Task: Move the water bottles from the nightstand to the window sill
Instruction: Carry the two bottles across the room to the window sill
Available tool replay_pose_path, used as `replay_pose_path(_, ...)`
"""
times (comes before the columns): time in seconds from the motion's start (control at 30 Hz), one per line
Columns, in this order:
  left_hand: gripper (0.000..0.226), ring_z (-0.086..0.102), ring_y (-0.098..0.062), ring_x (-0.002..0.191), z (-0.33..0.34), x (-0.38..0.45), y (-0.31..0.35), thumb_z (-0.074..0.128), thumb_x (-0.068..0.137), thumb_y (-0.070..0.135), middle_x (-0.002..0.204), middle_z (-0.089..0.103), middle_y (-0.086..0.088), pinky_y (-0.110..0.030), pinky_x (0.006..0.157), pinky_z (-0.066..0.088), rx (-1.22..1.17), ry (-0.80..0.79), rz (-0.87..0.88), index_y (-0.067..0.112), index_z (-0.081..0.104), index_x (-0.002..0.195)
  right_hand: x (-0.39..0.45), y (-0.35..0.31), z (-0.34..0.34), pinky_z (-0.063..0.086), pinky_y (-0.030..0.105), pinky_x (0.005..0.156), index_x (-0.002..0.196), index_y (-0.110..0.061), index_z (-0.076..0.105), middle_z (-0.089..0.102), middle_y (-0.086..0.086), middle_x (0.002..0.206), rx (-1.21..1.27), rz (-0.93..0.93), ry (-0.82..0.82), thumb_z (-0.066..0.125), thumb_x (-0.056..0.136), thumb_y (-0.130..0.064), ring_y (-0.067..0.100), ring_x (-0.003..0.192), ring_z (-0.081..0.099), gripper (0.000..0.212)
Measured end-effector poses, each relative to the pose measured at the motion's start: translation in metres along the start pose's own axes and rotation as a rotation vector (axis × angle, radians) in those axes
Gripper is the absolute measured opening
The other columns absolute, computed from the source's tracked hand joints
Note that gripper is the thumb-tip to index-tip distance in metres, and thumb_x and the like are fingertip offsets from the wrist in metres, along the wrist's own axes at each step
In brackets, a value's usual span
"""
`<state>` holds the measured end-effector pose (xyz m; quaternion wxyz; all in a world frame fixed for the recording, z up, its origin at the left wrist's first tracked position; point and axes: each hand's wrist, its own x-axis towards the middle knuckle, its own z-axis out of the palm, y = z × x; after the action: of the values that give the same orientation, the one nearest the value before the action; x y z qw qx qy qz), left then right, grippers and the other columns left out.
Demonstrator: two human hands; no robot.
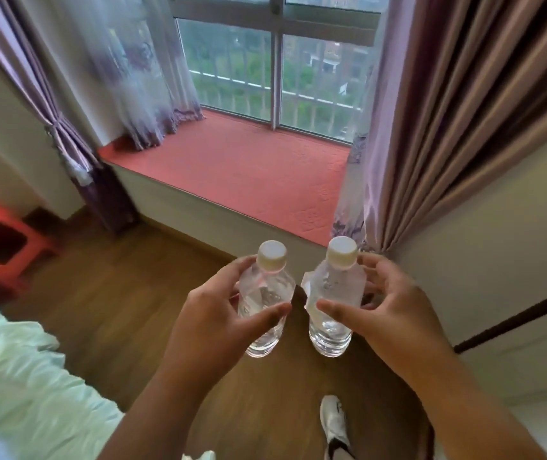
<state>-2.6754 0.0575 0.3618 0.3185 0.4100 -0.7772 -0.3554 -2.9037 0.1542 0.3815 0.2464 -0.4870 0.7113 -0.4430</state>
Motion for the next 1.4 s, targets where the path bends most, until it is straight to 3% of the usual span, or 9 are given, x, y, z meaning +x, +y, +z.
replay_pose_path(0.1,0.074,0.060,0.019,0.101,-0.007,0.024,-0.008,0.078,0.069,0.074,0.114,0.061,0.042,-0.002,0.075,0.047,0.041,0.099,-0.059,0.053,0.049,0.134,0.051,0.001,0.017,0.053,0.010,0.072,0.128,-0.050,0.050,0.063,-0.030,0.117,-0.004,-0.063,-0.092,0.083,0.051,-0.075,-0.006,0.103,0.063,0.087)
replay_pose_path(0.2,0.075,0.061,0.017,0.103,-0.015,0.051,-0.009,0.078,0.069,0.072,0.115,0.062,0.039,-0.002,0.077,0.047,0.089,0.198,-0.117,0.047,0.051,0.135,0.106,0.000,0.030,0.054,0.011,0.076,0.129,-0.047,0.051,0.066,-0.023,0.120,0.008,-0.156,-0.198,0.083,0.052,-0.075,-0.003,0.104,0.063,0.088)
replay_pose_path(0.53,0.083,0.062,0.010,0.109,-0.015,0.115,-0.001,0.074,0.064,0.076,0.123,0.065,0.029,-0.011,0.087,0.051,0.207,0.524,-0.356,0.045,0.051,0.138,0.256,-0.020,0.064,0.060,0.037,0.077,0.124,-0.046,0.053,0.065,-0.027,0.116,0.044,-0.409,-0.471,0.081,0.053,-0.070,0.000,0.099,0.065,0.079)
replay_pose_path(0.67,0.083,0.063,0.007,0.108,-0.006,0.120,-0.003,0.079,0.063,0.073,0.120,0.067,0.028,-0.020,0.089,0.054,0.226,0.588,-0.461,0.047,0.052,0.136,0.284,-0.018,0.077,0.059,0.029,0.072,0.122,-0.048,0.054,0.064,-0.032,0.113,0.104,-0.427,-0.559,0.088,0.056,-0.058,-0.005,0.097,0.064,0.075)
replay_pose_path(0.87,0.081,0.064,0.007,0.105,-0.007,0.137,-0.018,0.082,0.062,0.070,0.115,0.068,0.028,-0.027,0.088,0.057,0.244,0.624,-0.556,0.050,0.052,0.134,0.312,-0.019,0.098,0.061,0.028,0.077,0.128,-0.041,0.055,0.066,-0.022,0.121,0.114,-0.405,-0.692,0.085,0.052,-0.066,-0.005,0.101,0.064,0.086)
replay_pose_path(1.03,0.079,0.065,0.003,0.107,-0.019,0.163,-0.042,0.083,0.063,0.068,0.117,0.068,0.026,-0.033,0.090,0.058,0.191,0.608,-0.569,0.049,0.052,0.134,0.336,-0.021,0.113,0.060,0.023,0.076,0.124,-0.048,0.054,0.065,-0.027,0.118,0.076,-0.389,-0.700,0.084,0.050,-0.068,-0.006,0.097,0.065,0.083)
replay_pose_path(1.1,0.078,0.065,0.003,0.106,-0.028,0.176,-0.055,0.082,0.064,0.068,0.117,0.068,0.027,-0.030,0.088,0.058,0.175,0.588,-0.557,0.049,0.052,0.134,0.349,-0.023,0.120,0.059,0.020,0.071,0.122,-0.052,0.053,0.064,-0.029,0.116,0.052,-0.379,-0.671,0.084,0.049,-0.070,-0.001,0.090,0.067,0.081)
replay_pose_path(1.27,0.073,0.063,0.011,0.104,-0.066,0.214,-0.095,0.083,0.066,0.064,0.114,0.067,0.030,-0.002,0.074,0.048,0.126,0.558,-0.493,0.049,0.054,0.131,0.379,-0.039,0.154,0.052,0.019,0.069,0.119,-0.057,0.052,0.063,-0.034,0.108,0.006,-0.363,-0.582,0.086,0.049,-0.068,-0.004,0.086,0.065,0.078)
replay_pose_path(1.4,0.070,0.054,0.026,0.101,-0.114,0.243,-0.125,0.082,0.066,0.065,0.107,0.060,0.042,0.007,0.069,0.037,0.120,0.551,-0.433,0.052,0.052,0.127,0.402,-0.069,0.191,0.055,0.024,0.071,0.114,-0.061,0.051,0.061,-0.039,0.106,-0.011,-0.358,-0.529,0.083,0.048,-0.070,-0.005,0.089,0.064,0.073)
